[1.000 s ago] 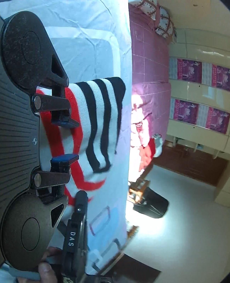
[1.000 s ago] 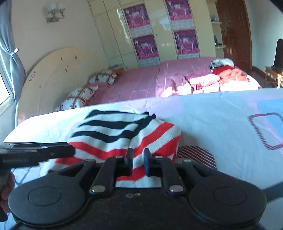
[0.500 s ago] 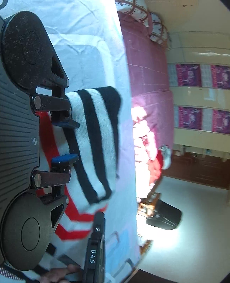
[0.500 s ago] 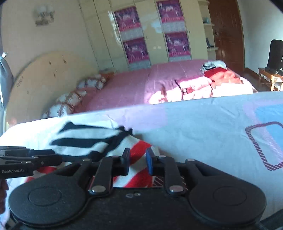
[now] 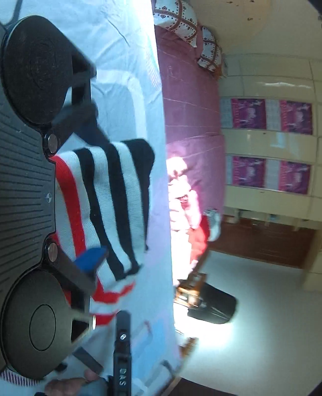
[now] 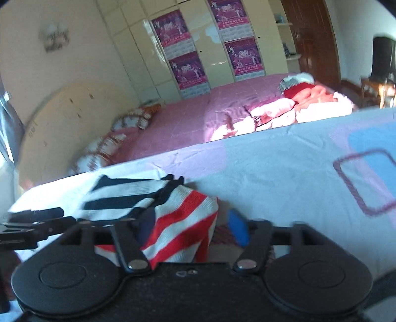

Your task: Fold small clothes

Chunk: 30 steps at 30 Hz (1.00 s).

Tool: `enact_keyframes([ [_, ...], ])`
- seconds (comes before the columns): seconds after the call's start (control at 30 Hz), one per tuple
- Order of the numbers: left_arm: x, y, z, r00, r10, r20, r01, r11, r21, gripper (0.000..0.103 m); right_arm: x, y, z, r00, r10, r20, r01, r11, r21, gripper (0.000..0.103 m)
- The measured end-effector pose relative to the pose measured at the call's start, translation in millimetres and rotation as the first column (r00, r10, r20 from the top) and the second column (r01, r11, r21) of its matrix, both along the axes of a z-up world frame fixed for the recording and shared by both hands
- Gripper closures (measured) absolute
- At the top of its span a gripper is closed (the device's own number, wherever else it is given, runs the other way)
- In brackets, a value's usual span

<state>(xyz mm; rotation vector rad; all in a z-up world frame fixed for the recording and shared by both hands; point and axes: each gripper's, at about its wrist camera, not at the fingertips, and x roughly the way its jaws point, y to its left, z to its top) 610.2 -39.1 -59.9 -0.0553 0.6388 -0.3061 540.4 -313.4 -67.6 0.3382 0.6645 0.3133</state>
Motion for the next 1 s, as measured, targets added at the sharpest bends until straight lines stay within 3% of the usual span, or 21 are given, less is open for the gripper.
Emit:
enact_keyframes([
  [0.13, -10.1, 46.8, -24.5, 0.99, -0.032, -0.14, 0.004, 0.981, -0.194, 0.014, -20.0, -40.6, -17.7, 0.987, 0.065, -0.145, -0.03, 0.973, 0.23, 0.028],
  [0.23, -10.3, 70.8, -52.9, 0.964, -0.102, -0.247, -0.004, 0.919, -0.395, 0.024, -28.2, -54.7, -32.4, 0.969, 0.128, -0.212, -0.044, 0.931, 0.363, 0.028],
  [0.37, -3.0, 67.3, -84.1, 0.927, -0.194, -0.322, -0.01, 0.844, -0.536, 0.025, -20.9, -42.9, -50.4, 0.936, 0.218, -0.275, -0.083, 0.899, 0.43, 0.029],
  [0.47, 0.2, 51.1, -89.8, 0.932, -0.196, -0.304, 0.0, 0.84, -0.543, 0.025, -9.5, -33.5, -55.4, 0.941, 0.219, -0.258, -0.082, 0.887, 0.455, 0.034],
  [0.53, 3.9, 40.8, -88.1, 0.937, -0.185, -0.297, 0.0, 0.848, -0.531, 0.025, 0.0, -22.7, -55.2, 0.935, 0.226, -0.274, -0.089, 0.896, 0.435, 0.049],
  [0.57, 4.7, 36.1, -87.3, 0.938, -0.185, -0.292, 0.008, 0.855, -0.519, 0.025, 4.1, -16.5, -55.3, 0.931, 0.235, -0.278, -0.101, 0.9, 0.424, 0.05],
  [0.67, 7.6, 22.5, -84.1, 0.94, -0.183, -0.288, 0.025, 0.879, -0.476, 0.041, 6.9, -6.2, -51.8, 0.934, 0.233, -0.272, -0.123, 0.921, 0.368, 0.061],
  [0.73, 8.0, 21.1, -82.6, 0.944, -0.178, -0.276, 0.025, 0.877, -0.48, 0.051, 3.3, -1.2, -44.9, 0.94, 0.229, -0.253, -0.143, 0.937, 0.318, 0.067],
  [0.83, 0.1, 26.4, -70.2, 0.957, -0.177, -0.231, 0.038, 0.863, -0.504, 0.057, -5.9, 5.0, -30.3, 0.95, 0.236, -0.206, -0.178, 0.947, 0.267, 0.07],
  [1.0, -17.8, 40.5, -40.2, 0.973, -0.172, -0.157, 0.065, 0.849, -0.525, 0.057, -19.2, 25.0, 7.8, 0.958, 0.257, -0.129, -0.224, 0.947, 0.229, 0.071],
])
